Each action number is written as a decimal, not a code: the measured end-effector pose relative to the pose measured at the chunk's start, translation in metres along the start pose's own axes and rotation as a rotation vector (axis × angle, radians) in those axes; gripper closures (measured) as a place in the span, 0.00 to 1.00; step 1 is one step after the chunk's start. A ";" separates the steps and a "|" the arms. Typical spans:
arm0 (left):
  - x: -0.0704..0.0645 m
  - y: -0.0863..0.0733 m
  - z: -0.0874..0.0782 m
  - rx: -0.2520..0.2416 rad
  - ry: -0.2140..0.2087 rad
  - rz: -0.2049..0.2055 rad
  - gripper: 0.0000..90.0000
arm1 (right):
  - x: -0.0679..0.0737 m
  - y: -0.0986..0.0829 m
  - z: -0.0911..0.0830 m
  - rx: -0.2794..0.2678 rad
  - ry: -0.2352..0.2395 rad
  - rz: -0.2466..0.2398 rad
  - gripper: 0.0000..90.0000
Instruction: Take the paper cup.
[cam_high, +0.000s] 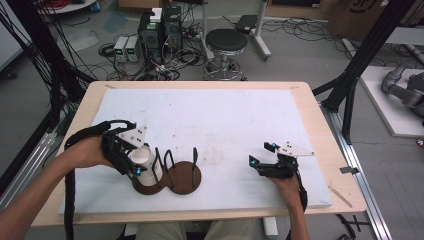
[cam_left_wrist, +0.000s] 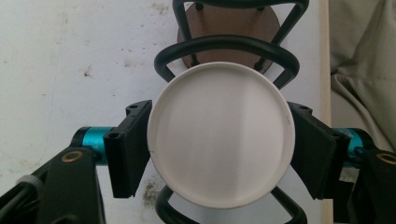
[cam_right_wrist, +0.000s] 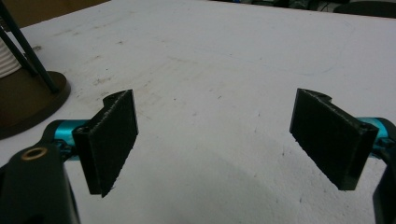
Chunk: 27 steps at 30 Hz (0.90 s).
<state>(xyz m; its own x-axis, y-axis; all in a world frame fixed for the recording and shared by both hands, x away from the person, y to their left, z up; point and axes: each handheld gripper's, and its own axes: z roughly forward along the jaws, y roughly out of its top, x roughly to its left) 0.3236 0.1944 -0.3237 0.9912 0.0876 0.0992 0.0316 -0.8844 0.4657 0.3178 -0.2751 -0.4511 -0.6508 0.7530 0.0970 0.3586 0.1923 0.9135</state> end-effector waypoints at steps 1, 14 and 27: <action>0.000 0.000 -0.001 0.003 -0.003 0.002 0.34 | 0.000 0.000 0.000 0.002 0.000 0.002 0.17; 0.002 0.002 -0.003 0.003 -0.024 -0.046 0.36 | 0.000 0.000 0.000 0.004 0.000 0.001 0.17; 0.004 0.002 -0.009 -0.005 -0.031 -0.066 0.37 | 0.000 0.000 0.000 0.008 0.002 0.004 0.17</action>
<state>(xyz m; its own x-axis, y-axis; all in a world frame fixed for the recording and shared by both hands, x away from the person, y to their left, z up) 0.3265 0.1966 -0.3146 0.9904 0.1319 0.0408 0.0969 -0.8748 0.4746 0.3178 -0.2748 -0.4509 -0.6508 0.7525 0.1011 0.3661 0.1943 0.9101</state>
